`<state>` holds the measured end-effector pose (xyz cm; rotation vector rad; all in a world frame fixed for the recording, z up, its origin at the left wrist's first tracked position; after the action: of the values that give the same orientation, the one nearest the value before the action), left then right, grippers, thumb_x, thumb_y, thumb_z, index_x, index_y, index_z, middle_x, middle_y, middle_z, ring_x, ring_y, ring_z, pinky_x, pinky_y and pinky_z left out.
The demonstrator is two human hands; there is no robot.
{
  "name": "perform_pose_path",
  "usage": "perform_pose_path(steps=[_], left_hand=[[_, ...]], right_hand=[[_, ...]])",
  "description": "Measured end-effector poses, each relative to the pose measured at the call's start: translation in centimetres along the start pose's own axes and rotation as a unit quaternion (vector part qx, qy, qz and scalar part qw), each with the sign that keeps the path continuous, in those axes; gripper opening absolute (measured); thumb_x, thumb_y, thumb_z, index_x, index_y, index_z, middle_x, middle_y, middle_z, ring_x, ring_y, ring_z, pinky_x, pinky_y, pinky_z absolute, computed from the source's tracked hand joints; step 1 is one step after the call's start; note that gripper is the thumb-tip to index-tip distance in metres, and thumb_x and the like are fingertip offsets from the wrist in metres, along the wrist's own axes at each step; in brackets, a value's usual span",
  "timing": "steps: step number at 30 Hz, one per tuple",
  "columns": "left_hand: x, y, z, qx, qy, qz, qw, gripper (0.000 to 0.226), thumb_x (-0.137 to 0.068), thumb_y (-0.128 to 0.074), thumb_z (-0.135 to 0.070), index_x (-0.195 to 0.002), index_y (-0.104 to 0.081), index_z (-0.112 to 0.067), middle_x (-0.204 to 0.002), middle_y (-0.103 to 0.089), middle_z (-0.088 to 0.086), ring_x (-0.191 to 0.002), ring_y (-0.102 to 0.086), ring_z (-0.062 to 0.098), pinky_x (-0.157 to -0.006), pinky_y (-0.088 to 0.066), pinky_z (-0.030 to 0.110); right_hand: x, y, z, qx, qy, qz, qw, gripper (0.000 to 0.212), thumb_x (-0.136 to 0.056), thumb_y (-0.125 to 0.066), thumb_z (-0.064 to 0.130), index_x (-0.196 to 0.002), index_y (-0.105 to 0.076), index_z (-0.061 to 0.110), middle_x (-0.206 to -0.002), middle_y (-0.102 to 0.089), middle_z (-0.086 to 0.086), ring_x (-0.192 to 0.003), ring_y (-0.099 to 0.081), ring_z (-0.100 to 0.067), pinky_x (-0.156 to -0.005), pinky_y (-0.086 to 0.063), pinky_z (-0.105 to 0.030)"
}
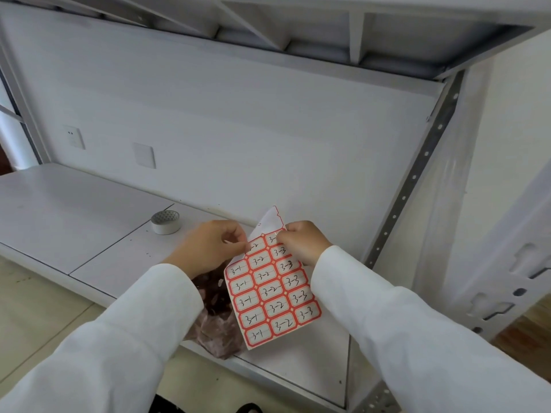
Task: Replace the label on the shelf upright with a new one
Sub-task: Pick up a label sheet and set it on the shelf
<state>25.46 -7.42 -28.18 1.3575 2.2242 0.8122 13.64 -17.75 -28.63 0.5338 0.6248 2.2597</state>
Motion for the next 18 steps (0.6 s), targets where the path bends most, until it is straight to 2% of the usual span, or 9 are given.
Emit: perform_pose_path(steps=[3,8,12,16,18], left_hand=[[-0.04,-0.04,0.27,0.015,0.001,0.004,1.000,0.012,-0.081,-0.066,-0.029,-0.079,-0.064,-0.017,-0.091,-0.073,-0.004,-0.088,-0.067,0.016,-0.088,-0.054,0.044],[-0.21,-0.16,0.54,0.020,-0.003,0.015,1.000,0.010,-0.079,-0.067,-0.031,-0.074,-0.063,-0.024,-0.093,-0.073,-0.008,-0.088,-0.068,0.013,-0.087,-0.054,0.044],[-0.14,-0.47,0.84,0.019,-0.004,0.033,0.999,0.010,-0.078,-0.068,-0.032,-0.075,-0.064,-0.024,-0.094,-0.073,-0.008,-0.093,-0.067,0.014,-0.092,-0.051,0.045],[-0.09,-0.55,0.74,0.028,-0.008,0.040,0.999,0.009,-0.079,-0.067,-0.032,-0.076,-0.064,-0.024,-0.094,-0.074,-0.008,-0.092,-0.068,0.014,-0.092,-0.052,0.045],[-0.07,-0.61,0.64,0.034,-0.010,0.043,0.998,0.009,-0.079,-0.067,-0.032,-0.076,-0.064,-0.025,-0.095,-0.074,-0.008,-0.090,-0.068,0.013,-0.090,-0.053,0.045]], right_hand=[[-0.05,-0.10,-0.04,0.000,-0.002,0.004,1.000,0.017,-0.090,-0.042,0.018,-0.079,-0.055,0.014,-0.076,-0.062,0.000,-0.069,-0.059,-0.016,-0.057,-0.044,-0.022],[-0.28,-0.13,-0.09,0.018,-0.004,0.002,1.000,0.017,-0.089,-0.043,0.019,-0.083,-0.058,0.014,-0.087,-0.067,-0.007,-0.083,-0.065,-0.024,-0.077,-0.052,-0.032],[-0.29,-0.35,-0.41,0.034,-0.017,0.019,0.999,0.019,-0.089,-0.043,0.018,-0.080,-0.058,0.014,-0.084,-0.065,-0.002,-0.081,-0.063,-0.021,-0.075,-0.050,-0.030],[-0.16,-0.44,-0.64,0.045,-0.032,0.028,0.998,0.026,-0.090,-0.042,0.019,-0.101,-0.064,0.010,-0.094,-0.067,-0.004,-0.091,-0.066,-0.024,-0.080,-0.051,-0.032],[-0.23,-0.39,-0.88,0.047,-0.041,0.026,0.998,0.028,-0.090,-0.043,0.019,-0.105,-0.063,0.009,-0.101,-0.069,-0.007,-0.094,-0.066,-0.025,-0.084,-0.053,-0.034]])
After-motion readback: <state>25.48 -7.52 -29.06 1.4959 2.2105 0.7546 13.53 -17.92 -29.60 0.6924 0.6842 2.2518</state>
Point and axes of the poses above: each hand's wrist, its own x-axis away from the middle knuckle, its own y-axis out of the back of the hand, z = x × y, the point moved 8 cm from there along -x, towards the middle knuckle
